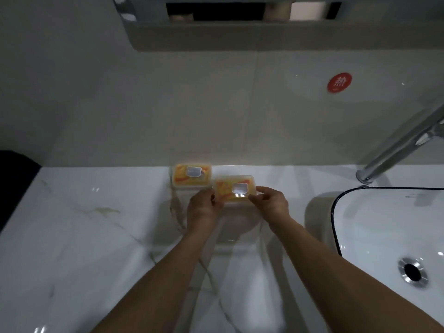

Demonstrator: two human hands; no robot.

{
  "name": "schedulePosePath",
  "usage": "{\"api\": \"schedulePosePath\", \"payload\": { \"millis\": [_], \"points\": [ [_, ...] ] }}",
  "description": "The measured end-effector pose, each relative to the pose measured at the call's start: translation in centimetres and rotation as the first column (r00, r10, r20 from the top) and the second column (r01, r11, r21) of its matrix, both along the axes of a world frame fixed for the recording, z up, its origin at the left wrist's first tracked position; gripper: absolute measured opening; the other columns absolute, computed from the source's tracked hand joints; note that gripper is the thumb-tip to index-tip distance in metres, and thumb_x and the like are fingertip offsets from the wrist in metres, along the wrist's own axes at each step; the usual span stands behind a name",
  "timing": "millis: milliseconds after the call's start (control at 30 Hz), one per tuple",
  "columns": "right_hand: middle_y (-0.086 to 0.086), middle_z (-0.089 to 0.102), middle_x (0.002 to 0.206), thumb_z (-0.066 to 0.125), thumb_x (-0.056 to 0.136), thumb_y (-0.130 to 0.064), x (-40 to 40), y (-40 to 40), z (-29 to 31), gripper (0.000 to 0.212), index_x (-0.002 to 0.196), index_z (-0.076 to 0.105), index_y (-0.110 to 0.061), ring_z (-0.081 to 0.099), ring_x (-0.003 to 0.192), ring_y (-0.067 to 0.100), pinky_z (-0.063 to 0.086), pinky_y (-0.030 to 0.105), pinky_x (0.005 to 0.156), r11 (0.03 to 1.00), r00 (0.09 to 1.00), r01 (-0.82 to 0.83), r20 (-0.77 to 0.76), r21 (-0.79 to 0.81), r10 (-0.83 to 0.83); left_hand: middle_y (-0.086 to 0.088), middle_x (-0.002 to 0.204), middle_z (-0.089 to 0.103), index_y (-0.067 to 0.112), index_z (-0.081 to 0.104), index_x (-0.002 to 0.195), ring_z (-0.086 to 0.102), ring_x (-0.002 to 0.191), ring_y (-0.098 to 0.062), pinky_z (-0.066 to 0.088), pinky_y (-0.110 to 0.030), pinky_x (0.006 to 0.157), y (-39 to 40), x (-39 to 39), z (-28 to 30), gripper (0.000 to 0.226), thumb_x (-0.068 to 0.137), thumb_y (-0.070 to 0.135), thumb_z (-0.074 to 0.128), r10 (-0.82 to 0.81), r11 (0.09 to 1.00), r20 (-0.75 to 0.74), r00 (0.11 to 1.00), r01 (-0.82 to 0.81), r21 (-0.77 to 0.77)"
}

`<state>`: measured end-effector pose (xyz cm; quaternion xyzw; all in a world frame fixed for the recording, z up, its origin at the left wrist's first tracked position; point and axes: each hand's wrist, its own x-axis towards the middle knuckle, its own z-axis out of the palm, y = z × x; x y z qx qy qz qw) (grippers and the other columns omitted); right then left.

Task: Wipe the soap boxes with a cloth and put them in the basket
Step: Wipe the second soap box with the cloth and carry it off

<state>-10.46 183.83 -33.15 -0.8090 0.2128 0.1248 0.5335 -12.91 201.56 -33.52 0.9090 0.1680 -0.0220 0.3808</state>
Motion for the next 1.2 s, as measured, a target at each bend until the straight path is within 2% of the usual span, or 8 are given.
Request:
{"api": "schedulePosePath", "payload": {
  "millis": [133, 267, 400, 467, 567, 700, 1033, 1200],
  "points": [
    [0.003, 0.073, 0.087, 0.078, 0.084, -0.027, 0.3, 0.1, -1.0, 0.030, 0.113, 0.074, -0.025, 0.065, 0.081, 0.016, 0.052, 0.029, 0.085, 0.996, 0.998, -0.056, 0.023, -0.070, 0.057, -0.004, 0.092, 0.073, 0.018, 0.069, 0.094, 0.068, 0.086, -0.028, 0.049, -0.031, 0.069, -0.1, 0.9, -0.8, 0.018, 0.086, 0.034, 0.067, -0.015, 0.992, -0.039, 0.999, 0.020, 0.126],
    [0.007, 0.073, 0.089, 0.074, 0.086, -0.027, 0.8, 0.1, -1.1, 0.019, 0.105, 0.075, -0.023, 0.065, 0.081, 0.022, 0.048, 0.024, 0.072, 0.978, 0.991, -0.125, 0.031, -0.168, 0.131, -0.004, 0.103, 0.072, 0.018, 0.068, 0.102, 0.067, 0.096, -0.027, 0.053, -0.036, 0.079, 0.1, 1.2, -1.1, 0.024, 0.088, 0.037, 0.066, -0.039, 0.976, -0.064, 0.997, 0.051, 0.212],
    [0.009, 0.064, 0.114, 0.075, 0.085, -0.027, 0.5, 0.7, -0.4, 0.048, 0.130, 0.060, -0.020, 0.064, 0.101, 0.025, 0.051, 0.034, 0.086, 0.919, 0.970, -0.187, 0.083, -0.347, 0.229, -0.005, 0.120, 0.057, 0.020, 0.058, 0.117, 0.054, 0.111, -0.028, 0.042, -0.040, 0.086, 0.9, 0.7, -1.0, 0.044, 0.081, 0.042, 0.072, -0.125, 0.860, 0.011, 0.992, 0.103, 0.500],
    [0.006, 0.056, 0.122, 0.076, 0.082, -0.028, 0.0, 1.1, 0.0, 0.053, 0.132, 0.056, -0.025, 0.057, 0.108, 0.025, 0.051, 0.035, 0.083, 0.841, 0.923, -0.213, 0.180, -0.497, 0.341, -0.005, 0.133, 0.050, 0.024, 0.054, 0.126, 0.045, 0.122, -0.027, 0.035, -0.040, 0.095, 1.3, 0.7, -0.7, 0.055, 0.078, 0.045, 0.073, -0.157, 0.813, 0.074, 0.985, 0.086, 0.576],
    [0.004, 0.053, 0.132, 0.078, 0.079, -0.027, -0.2, 1.5, 0.3, 0.055, 0.130, 0.058, -0.024, 0.049, 0.119, 0.026, 0.048, 0.036, 0.088, 0.634, 0.810, -0.280, 0.177, -0.721, 0.559, 0.004, 0.157, 0.029, 0.031, 0.036, 0.147, 0.023, 0.146, -0.020, 0.014, -0.038, 0.117, 2.1, 1.3, -0.8, 0.069, 0.087, 0.055, 0.059, -0.201, 0.772, 0.001, 0.980, 0.158, 0.616],
    [-0.001, 0.052, 0.134, 0.071, 0.084, -0.024, 0.4, 2.4, 0.4, 0.044, 0.127, 0.060, -0.027, 0.044, 0.126, 0.024, 0.037, 0.033, 0.097, 0.485, 0.739, -0.343, 0.087, -0.805, 0.668, 0.008, 0.159, 0.029, 0.024, 0.034, 0.150, 0.018, 0.149, -0.016, 0.009, -0.041, 0.121, 2.9, 1.9, -1.1, 0.078, 0.086, 0.062, 0.057, -0.212, 0.801, -0.034, 0.977, 0.193, 0.566],
    [-0.002, 0.056, 0.131, 0.060, 0.094, -0.026, 2.1, 3.3, 0.2, 0.033, 0.127, 0.062, -0.027, 0.046, 0.124, 0.023, 0.046, 0.035, 0.090, 0.495, 0.752, -0.313, 0.107, -0.811, 0.650, 0.002, 0.144, 0.047, 0.030, 0.058, 0.128, 0.035, 0.140, -0.022, 0.016, -0.058, 0.116, 3.6, 2.8, -0.8, 0.057, 0.077, 0.051, 0.072, -0.337, 0.726, 0.047, 0.940, 0.228, 0.648],
    [0.001, 0.058, 0.123, 0.062, 0.092, -0.019, 3.0, 3.3, 0.0, 0.032, 0.123, 0.065, -0.020, 0.048, 0.119, 0.023, 0.051, 0.038, 0.078, 0.543, 0.750, -0.293, 0.163, -0.787, 0.641, 0.004, 0.133, 0.052, 0.028, 0.064, 0.119, 0.041, 0.133, -0.022, 0.023, -0.053, 0.111, 3.4, 3.8, -0.3, 0.038, 0.083, 0.042, 0.065, -0.370, 0.716, 0.060, 0.927, 0.244, 0.654]
  ]
}}
